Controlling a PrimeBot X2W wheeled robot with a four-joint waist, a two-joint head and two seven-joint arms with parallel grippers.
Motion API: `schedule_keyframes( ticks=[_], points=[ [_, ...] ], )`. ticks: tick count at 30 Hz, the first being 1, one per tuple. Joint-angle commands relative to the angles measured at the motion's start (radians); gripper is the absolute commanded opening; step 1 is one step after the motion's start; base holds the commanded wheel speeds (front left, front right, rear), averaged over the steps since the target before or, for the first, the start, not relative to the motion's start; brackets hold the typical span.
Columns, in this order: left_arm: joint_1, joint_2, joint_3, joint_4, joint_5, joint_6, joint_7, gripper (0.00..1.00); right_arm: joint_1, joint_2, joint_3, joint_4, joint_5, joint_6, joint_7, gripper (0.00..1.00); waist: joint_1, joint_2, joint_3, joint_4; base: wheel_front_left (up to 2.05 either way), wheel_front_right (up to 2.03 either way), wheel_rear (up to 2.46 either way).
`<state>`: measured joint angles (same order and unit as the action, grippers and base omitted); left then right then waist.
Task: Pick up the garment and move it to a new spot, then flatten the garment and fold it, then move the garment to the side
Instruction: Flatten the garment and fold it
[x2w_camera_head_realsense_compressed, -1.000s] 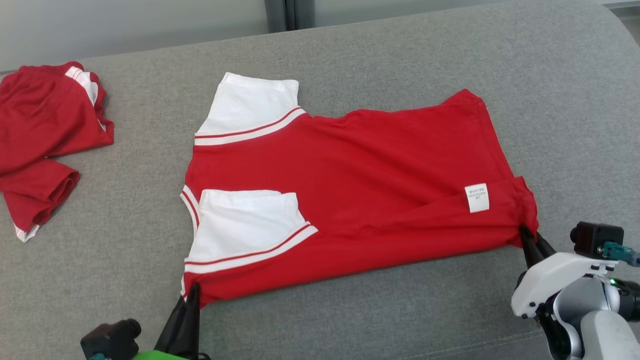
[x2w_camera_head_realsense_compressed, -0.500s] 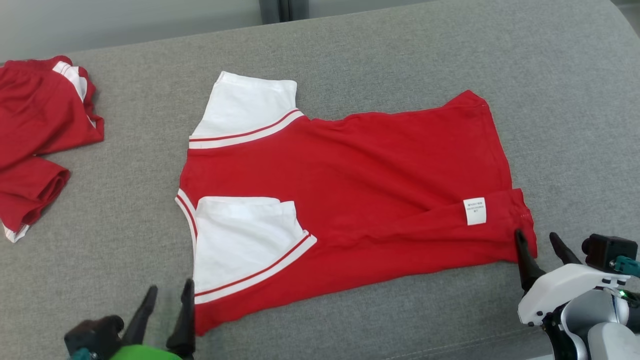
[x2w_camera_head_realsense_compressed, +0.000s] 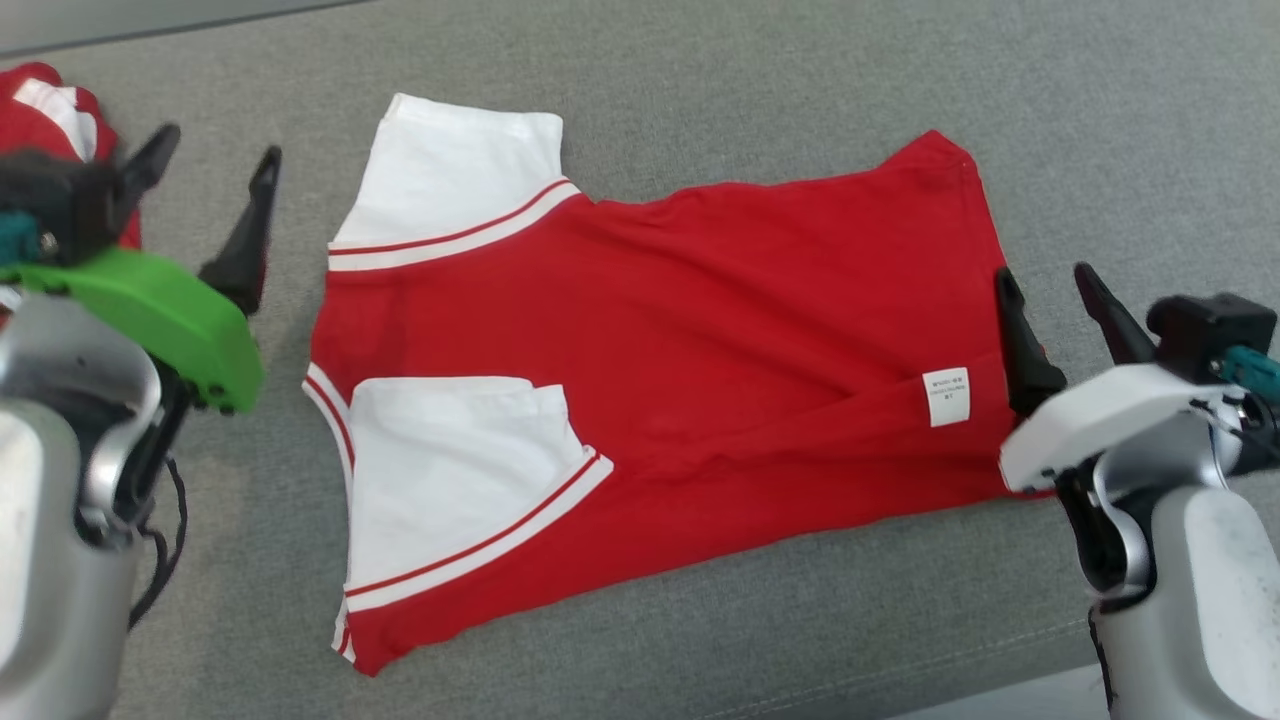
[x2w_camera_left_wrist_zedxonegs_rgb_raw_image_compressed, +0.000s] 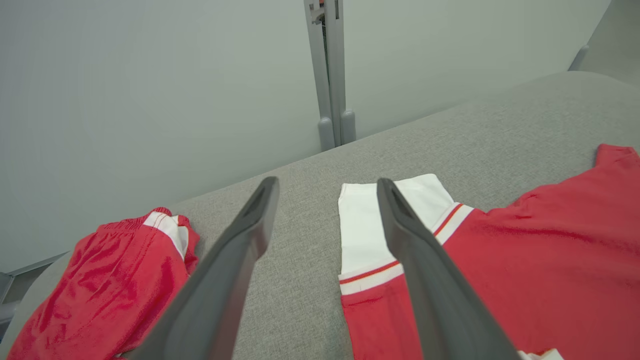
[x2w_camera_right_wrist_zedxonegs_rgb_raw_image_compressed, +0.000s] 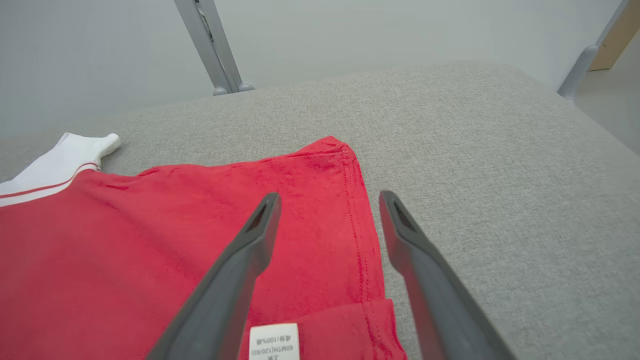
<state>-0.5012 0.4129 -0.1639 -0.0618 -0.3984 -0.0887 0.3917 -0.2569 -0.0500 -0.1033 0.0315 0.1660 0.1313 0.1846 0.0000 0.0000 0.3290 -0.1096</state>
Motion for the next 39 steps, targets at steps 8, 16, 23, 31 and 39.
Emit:
schedule_keyframes(
  ticks=[8,16,23,31,39],
  points=[
    [-0.305,0.078,-0.015,0.183,-0.062,-0.026,0.194,1.0,-0.215,-0.001,0.112,0.061,0.018,-0.001,-0.034,1.0,0.0,0.0,0.227,-0.154,0.0,0.0,0.0],
    [-0.405,0.143,-0.016,0.26,-0.119,-0.035,0.287,1.0,-0.33,-0.001,0.177,0.141,0.028,-0.001,-0.082,1.0,0.0,0.0,0.306,-0.223,0.0,0.0,0.0],
    [-0.424,0.183,-0.007,0.286,-0.147,-0.025,0.361,1.0,-0.374,0.0,0.204,0.189,0.042,-0.001,-0.114,1.0,0.0,0.0,0.337,-0.262,0.0,0.0,0.0],
    [-0.402,0.194,-0.016,0.284,-0.174,-0.019,0.43,0.99,-0.403,-0.003,0.206,0.223,0.039,-0.001,-0.135,1.0,0.0,0.0,0.349,-0.271,0.0,0.0,0.0],
    [-0.383,0.175,-0.056,0.233,-0.207,-0.028,0.465,0.0,-0.474,-0.029,0.206,0.257,0.017,-0.001,-0.113,1.0,0.0,0.0,0.327,-0.229,0.0,0.0,0.0]
  ],
)
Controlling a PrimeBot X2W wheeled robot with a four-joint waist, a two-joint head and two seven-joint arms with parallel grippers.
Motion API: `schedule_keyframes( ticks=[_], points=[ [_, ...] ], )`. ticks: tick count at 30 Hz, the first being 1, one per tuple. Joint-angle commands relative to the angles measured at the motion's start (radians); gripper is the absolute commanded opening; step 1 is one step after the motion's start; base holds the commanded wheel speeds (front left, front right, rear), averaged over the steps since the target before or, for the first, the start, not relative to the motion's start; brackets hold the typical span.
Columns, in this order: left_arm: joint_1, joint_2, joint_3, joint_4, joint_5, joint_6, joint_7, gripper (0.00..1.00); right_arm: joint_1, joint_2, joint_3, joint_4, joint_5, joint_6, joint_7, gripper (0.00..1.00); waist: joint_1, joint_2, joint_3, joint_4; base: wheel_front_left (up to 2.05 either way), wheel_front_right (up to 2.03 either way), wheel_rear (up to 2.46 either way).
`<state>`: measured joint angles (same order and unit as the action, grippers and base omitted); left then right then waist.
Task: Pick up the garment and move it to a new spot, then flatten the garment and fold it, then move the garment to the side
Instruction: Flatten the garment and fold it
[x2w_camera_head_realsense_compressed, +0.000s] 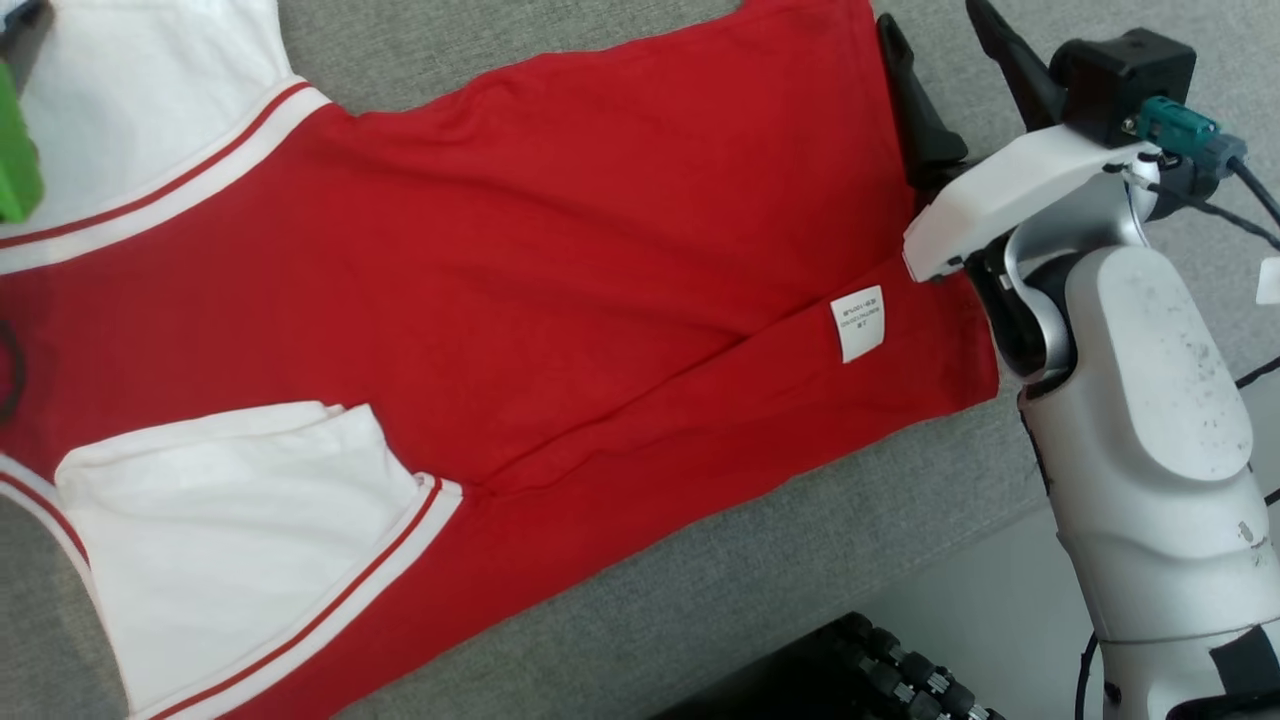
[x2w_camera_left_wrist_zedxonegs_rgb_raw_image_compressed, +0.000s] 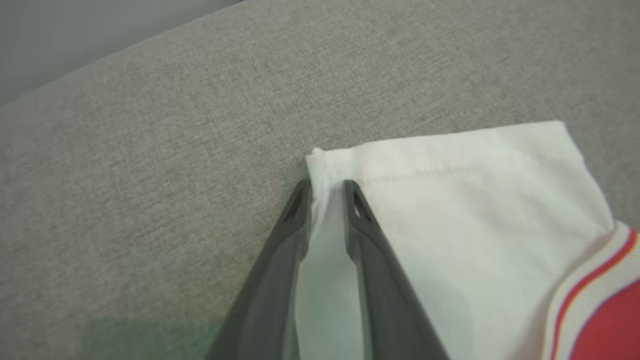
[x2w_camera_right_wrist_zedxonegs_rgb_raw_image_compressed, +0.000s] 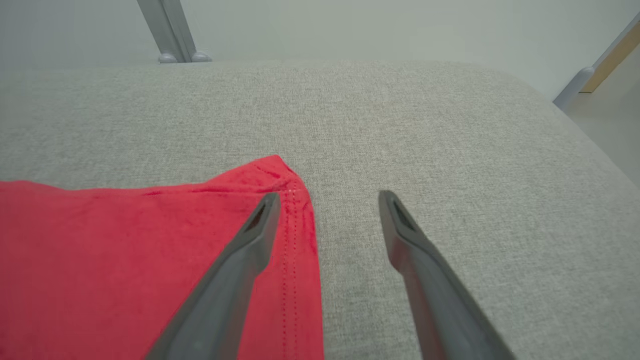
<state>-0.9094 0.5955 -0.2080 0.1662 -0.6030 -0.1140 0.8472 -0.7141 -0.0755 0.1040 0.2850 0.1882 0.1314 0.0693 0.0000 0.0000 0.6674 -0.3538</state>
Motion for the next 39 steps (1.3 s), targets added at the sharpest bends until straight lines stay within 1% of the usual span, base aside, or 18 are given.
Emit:
schedule_keyframes(
  ticks=[1,6,10,13,17,19,25,26,27,30,31,32,34,36,37,39],
  points=[
    [0.025,-0.008,-0.019,-0.004,-0.007,-0.005,0.007,0.0,-0.032,-0.009,0.001,0.013,-0.008,-0.001,0.008,1.0,0.0,0.0,-0.014,0.024,0.0,0.0,0.0],
    [0.007,-0.03,-0.047,-0.023,-0.005,-0.009,-0.049,0.0,-0.119,-0.027,0.019,0.092,-0.023,-0.001,0.033,1.0,0.0,0.0,-0.026,0.062,0.0,0.0,0.0],
    [-0.018,-0.053,-0.071,-0.015,0.004,-0.012,-0.108,0.0,-0.196,-0.051,0.052,0.187,-0.036,-0.001,0.062,1.0,0.0,0.0,-0.039,0.103,0.0,0.0,0.0],
    [-0.031,-0.083,-0.088,-0.015,-0.009,-0.014,-0.161,0.0,-0.244,-0.076,0.082,0.267,-0.044,-0.001,0.09,1.0,0.0,0.0,-0.048,0.14,0.0,0.0,0.0],
    [-0.024,-0.113,-0.109,-0.023,-0.03,-0.016,-0.217,0.0,-0.284,-0.11,0.111,0.365,-0.048,-0.001,0.163,1.0,0.0,0.0,-0.06,0.179,0.0,0.0,0.0],
    [-0.012,-0.115,-0.125,-0.027,-0.037,-0.015,-0.236,0.0,-0.288,-0.119,0.126,0.396,-0.033,-0.001,0.198,1.0,0.0,0.0,-0.065,0.192,0.0,0.0,0.0],
    [0.007,-0.12,-0.166,-0.05,-0.06,-0.017,-0.278,0.0,-0.284,-0.166,0.171,0.42,0.006,-0.001,0.313,1.0,0.0,0.0,-0.081,0.212,0.0,0.0,0.0],
    [0.01,-0.12,-0.172,-0.052,-0.062,-0.017,-0.282,0.0,-0.28,-0.172,0.177,0.415,0.016,-0.001,0.331,0.93,0.0,0.0,-0.084,0.213,0.0,0.0,0.0],
    [0.013,-0.119,-0.177,-0.054,-0.065,-0.017,-0.286,0.0,-0.273,-0.181,0.184,0.406,0.028,-0.001,0.351,0.92,0.0,0.0,-0.086,0.214,0.0,0.0,0.0],
    [0.017,-0.109,-0.193,-0.056,-0.08,-0.017,-0.294,0.0,-0.248,-0.214,0.2,0.349,0.068,-0.001,0.403,0.94,0.0,0.0,-0.094,0.212,0.0,0.0,0.0],
    [0.018,-0.107,-0.196,-0.056,-0.083,-0.017,-0.294,0.0,-0.243,-0.22,0.202,0.337,0.075,-0.001,0.411,0.91,0.0,0.0,-0.095,0.212,0.0,0.0,0.0],
    [0.018,-0.105,-0.197,-0.055,-0.084,-0.017,-0.296,0.0,-0.233,-0.227,0.203,0.322,0.082,-0.001,0.42,0.82,0.0,0.0,-0.095,0.21,0.0,0.0,0.0],
    [0.019,-0.1,-0.198,-0.051,-0.09,-0.017,-0.3,0.0,-0.211,-0.233,0.207,0.308,0.096,-0.001,0.441,0.39,0.0,0.0,-0.096,0.208,0.0,0.0,0.0],
    [0.017,-0.096,-0.199,-0.045,-0.092,-0.017,-0.303,0.0,-0.19,-0.229,0.209,0.301,0.116,-0.001,0.461,0.16,0.0,0.0,-0.096,0.207,0.0,0.0,0.0],
    [0.015,-0.094,-0.199,-0.042,-0.092,-0.017,-0.306,0.0,-0.18,-0.225,0.206,0.298,0.128,-0.001,0.462,0.0,0.0,0.0,-0.096,0.206,0.0,0.0,0.0],
    [0.011,-0.091,-0.197,-0.035,-0.09,-0.017,-0.314,0.0,-0.172,-0.224,0.198,0.299,0.137,-0.001,0.45,0.0,0.0,0.0,-0.097,0.207,0.0,0.0,0.0]
  ],
)
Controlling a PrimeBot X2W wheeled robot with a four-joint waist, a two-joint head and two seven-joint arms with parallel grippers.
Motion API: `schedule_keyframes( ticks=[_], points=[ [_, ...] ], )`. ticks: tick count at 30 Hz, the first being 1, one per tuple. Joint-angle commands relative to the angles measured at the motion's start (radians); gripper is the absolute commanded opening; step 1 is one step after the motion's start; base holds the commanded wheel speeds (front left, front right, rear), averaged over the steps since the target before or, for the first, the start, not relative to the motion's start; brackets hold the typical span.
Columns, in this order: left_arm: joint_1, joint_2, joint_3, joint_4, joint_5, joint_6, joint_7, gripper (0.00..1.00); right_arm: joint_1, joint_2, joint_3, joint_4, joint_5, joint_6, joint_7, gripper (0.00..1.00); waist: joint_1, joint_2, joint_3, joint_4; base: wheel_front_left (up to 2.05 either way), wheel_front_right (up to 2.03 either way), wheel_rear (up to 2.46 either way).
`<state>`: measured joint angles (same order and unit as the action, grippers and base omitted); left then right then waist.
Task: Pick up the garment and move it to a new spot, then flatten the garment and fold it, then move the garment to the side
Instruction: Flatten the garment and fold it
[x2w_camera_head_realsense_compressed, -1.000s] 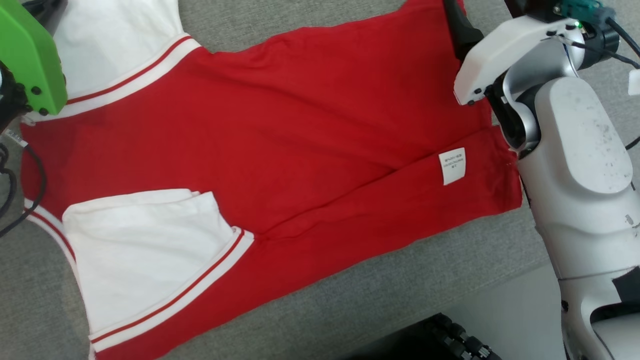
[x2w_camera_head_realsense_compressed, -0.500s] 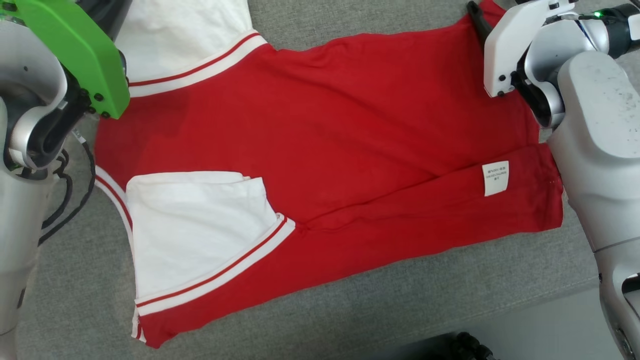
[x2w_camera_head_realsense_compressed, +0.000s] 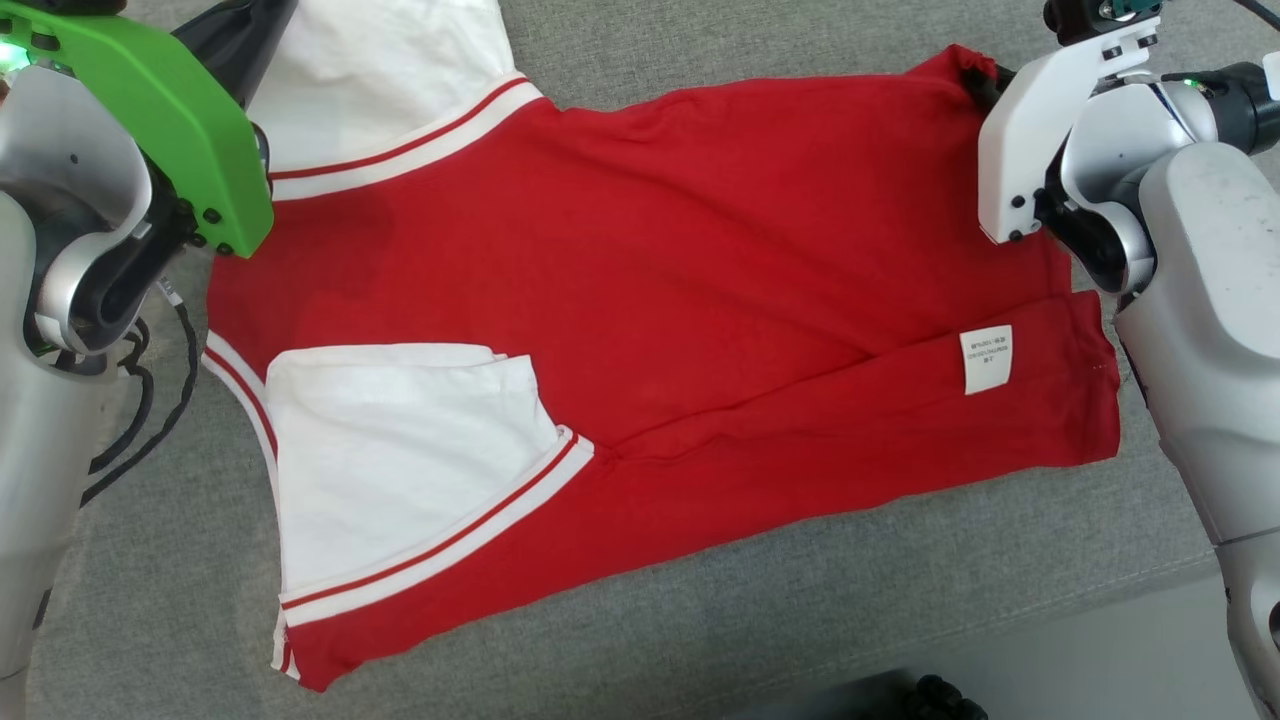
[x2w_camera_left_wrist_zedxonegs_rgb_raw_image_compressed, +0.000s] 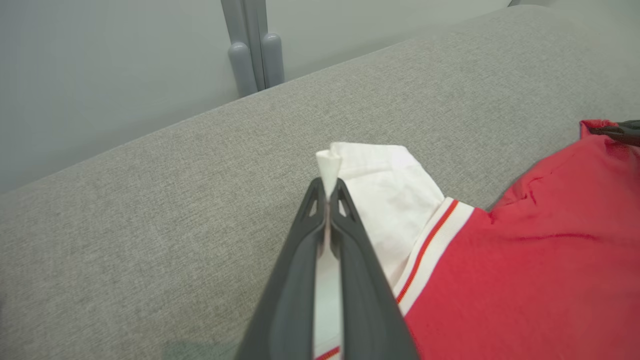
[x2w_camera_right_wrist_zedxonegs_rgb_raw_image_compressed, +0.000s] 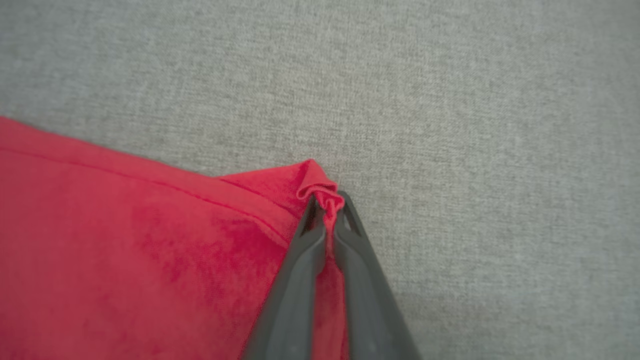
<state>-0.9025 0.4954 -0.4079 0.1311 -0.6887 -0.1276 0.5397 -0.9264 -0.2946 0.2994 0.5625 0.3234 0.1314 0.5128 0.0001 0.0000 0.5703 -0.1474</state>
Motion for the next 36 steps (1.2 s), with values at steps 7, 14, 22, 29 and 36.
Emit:
schedule_keyframes(
  ticks=[7,14,22,29,36],
  points=[
    [-0.006,0.013,0.008,0.024,0.023,-0.003,-0.063,0.0,0.008,0.021,-0.062,0.027,-0.045,-0.002,-0.167,0.0,-0.0001,0.0,-0.029,0.002,0.0,0.0,0.0],
    [0.049,0.022,0.011,0.005,0.001,-0.003,-0.118,0.0,0.021,0.047,-0.091,0.045,-0.072,-0.002,-0.28,0.0,-0.0001,0.0,-0.102,0.003,0.0,0.0,0.0],
    [0.252,0.054,0.02,-0.165,-0.045,0.011,-0.18,0.0,0.165,0.043,-0.117,0.001,-0.048,-0.002,-0.368,0.0,-0.0001,0.0,-0.192,0.024,0.0,0.0,0.0],
    [0.508,0.058,0.035,-0.34,-0.053,0.077,-0.273,0.0,0.354,0.043,-0.206,-0.105,-0.056,-0.002,-0.413,0.0,-0.0001,0.0,-0.25,0.059,0.0,0.0,0.0],
    [0.744,0.005,0.013,-0.405,-0.052,0.13,-0.394,0.0,0.535,0.095,-0.311,-0.24,-0.084,-0.002,-0.42,0.0,-0.0001,0.0,-0.281,0.086,0.0,0.0,0.0]
  ],
)
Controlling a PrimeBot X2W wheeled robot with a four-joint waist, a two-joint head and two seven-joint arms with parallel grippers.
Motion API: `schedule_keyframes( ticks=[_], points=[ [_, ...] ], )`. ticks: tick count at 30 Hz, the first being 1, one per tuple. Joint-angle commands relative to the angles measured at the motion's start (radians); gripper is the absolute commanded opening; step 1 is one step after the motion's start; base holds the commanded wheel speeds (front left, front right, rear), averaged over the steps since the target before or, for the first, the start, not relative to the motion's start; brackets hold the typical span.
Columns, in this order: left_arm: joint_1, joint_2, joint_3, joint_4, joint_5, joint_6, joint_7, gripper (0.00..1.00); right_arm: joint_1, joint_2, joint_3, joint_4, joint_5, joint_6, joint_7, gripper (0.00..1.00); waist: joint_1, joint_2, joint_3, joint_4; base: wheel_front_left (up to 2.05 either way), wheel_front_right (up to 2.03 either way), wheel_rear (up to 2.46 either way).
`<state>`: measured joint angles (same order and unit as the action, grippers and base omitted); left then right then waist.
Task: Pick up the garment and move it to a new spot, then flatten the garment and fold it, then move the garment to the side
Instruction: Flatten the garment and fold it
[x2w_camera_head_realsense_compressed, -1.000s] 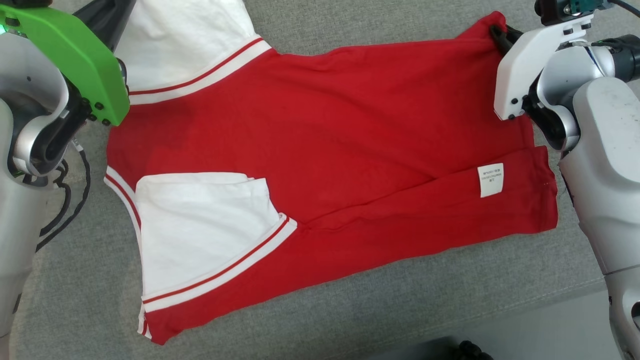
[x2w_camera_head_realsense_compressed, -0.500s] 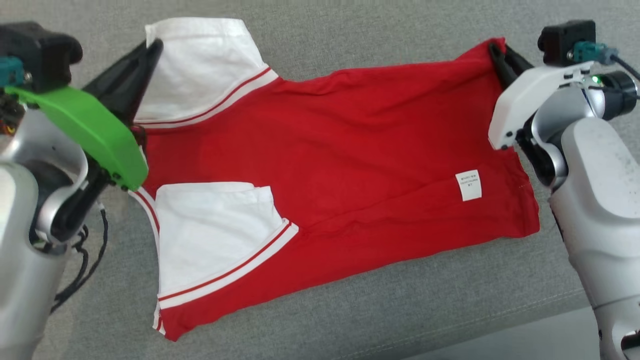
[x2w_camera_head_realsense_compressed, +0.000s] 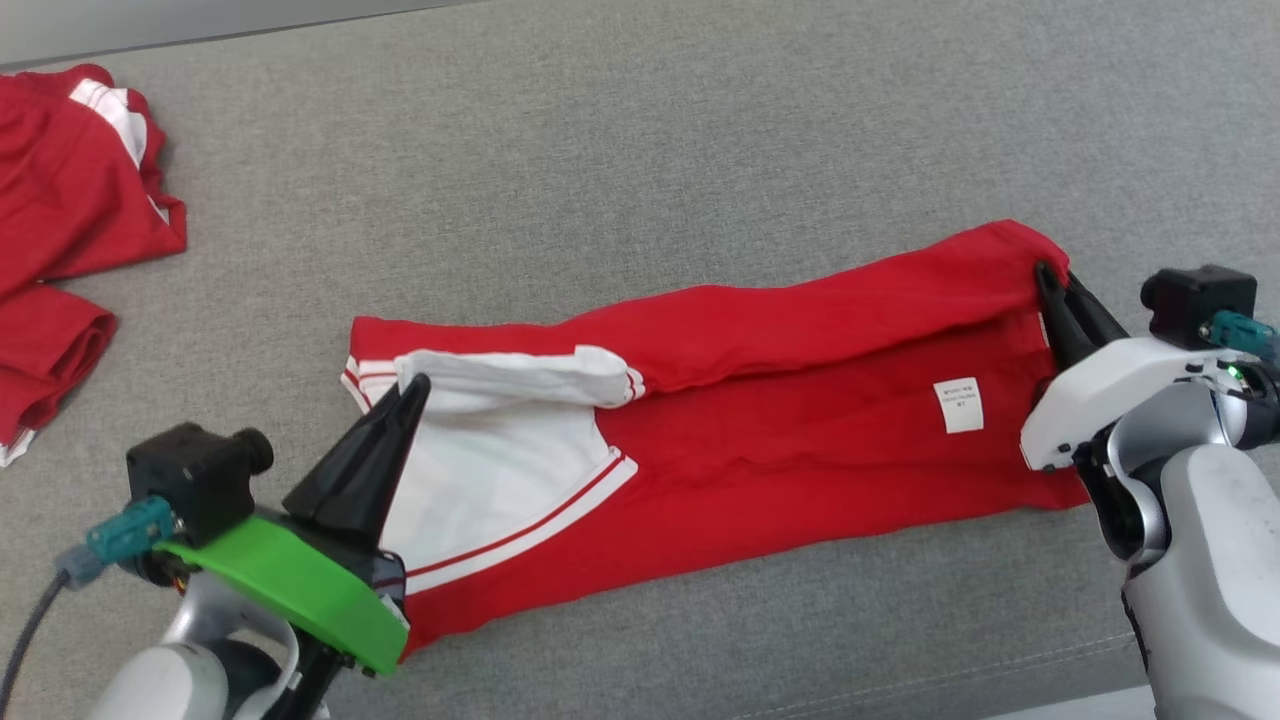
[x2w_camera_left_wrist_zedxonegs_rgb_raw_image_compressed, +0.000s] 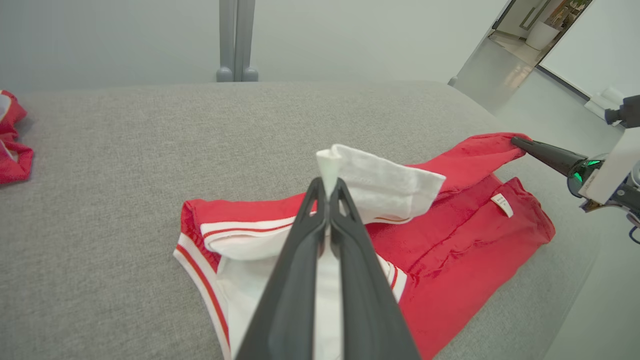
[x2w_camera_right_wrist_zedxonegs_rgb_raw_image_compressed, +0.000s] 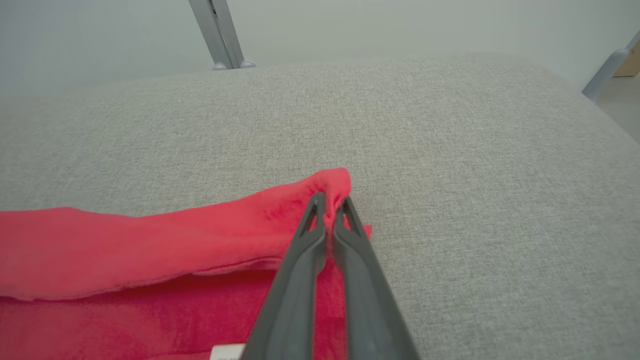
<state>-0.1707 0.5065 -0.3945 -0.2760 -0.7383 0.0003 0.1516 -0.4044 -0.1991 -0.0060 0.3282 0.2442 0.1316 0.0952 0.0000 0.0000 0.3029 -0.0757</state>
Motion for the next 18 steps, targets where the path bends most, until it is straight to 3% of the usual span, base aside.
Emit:
schedule_keyframes(
  ticks=[1,10,11,12,13,14,18],
  points=[
    [0.038,-0.017,-0.005,0.011,-0.008,0.005,-0.025,0.0,0.036,0.009,-0.021,-0.025,-0.009,-0.002,-0.001,0.0,0.0,0.0,-0.017,0.018,0.0,0.0,0.0],
    [0.149,-0.071,-0.018,0.088,-0.018,0.01,-0.129,0.0,0.169,0.082,-0.105,-0.119,-0.046,-0.002,0.009,0.0,0.0,0.0,-0.04,0.029,0.0,0.0,0.0],
    [0.157,-0.078,-0.021,0.099,-0.023,0.009,-0.139,0.0,0.181,0.089,-0.113,-0.119,-0.05,-0.002,0.008,0.12,0.0,0.0,-0.043,0.029,0.0,0.0,0.0],
    [0.162,-0.082,-0.021,0.105,-0.022,0.007,-0.15,0.16,0.189,0.093,-0.118,-0.118,-0.052,-0.002,0.007,0.35,0.0,0.0,-0.046,0.028,0.0,0.0,0.0],
    [0.171,-0.089,-0.019,0.112,-0.022,0.01,-0.165,0.38,0.197,0.1,-0.126,-0.118,-0.054,-0.002,-0.001,0.91,0.0,0.0,-0.049,0.028,0.0,0.0,0.0],
    [0.177,-0.095,-0.017,0.118,-0.021,0.013,-0.179,0.96,0.203,0.105,-0.132,-0.116,-0.055,-0.002,-0.007,1.0,0.0,0.0,-0.052,0.027,0.0,0.0,0.0],
    [0.214,-0.111,0.014,0.143,0.012,0.051,-0.265,1.0,0.24,0.124,-0.171,-0.112,-0.063,-0.002,-0.038,1.0,0.0,0.0,-0.072,0.031,0.0,0.0,0.0]
  ],
)
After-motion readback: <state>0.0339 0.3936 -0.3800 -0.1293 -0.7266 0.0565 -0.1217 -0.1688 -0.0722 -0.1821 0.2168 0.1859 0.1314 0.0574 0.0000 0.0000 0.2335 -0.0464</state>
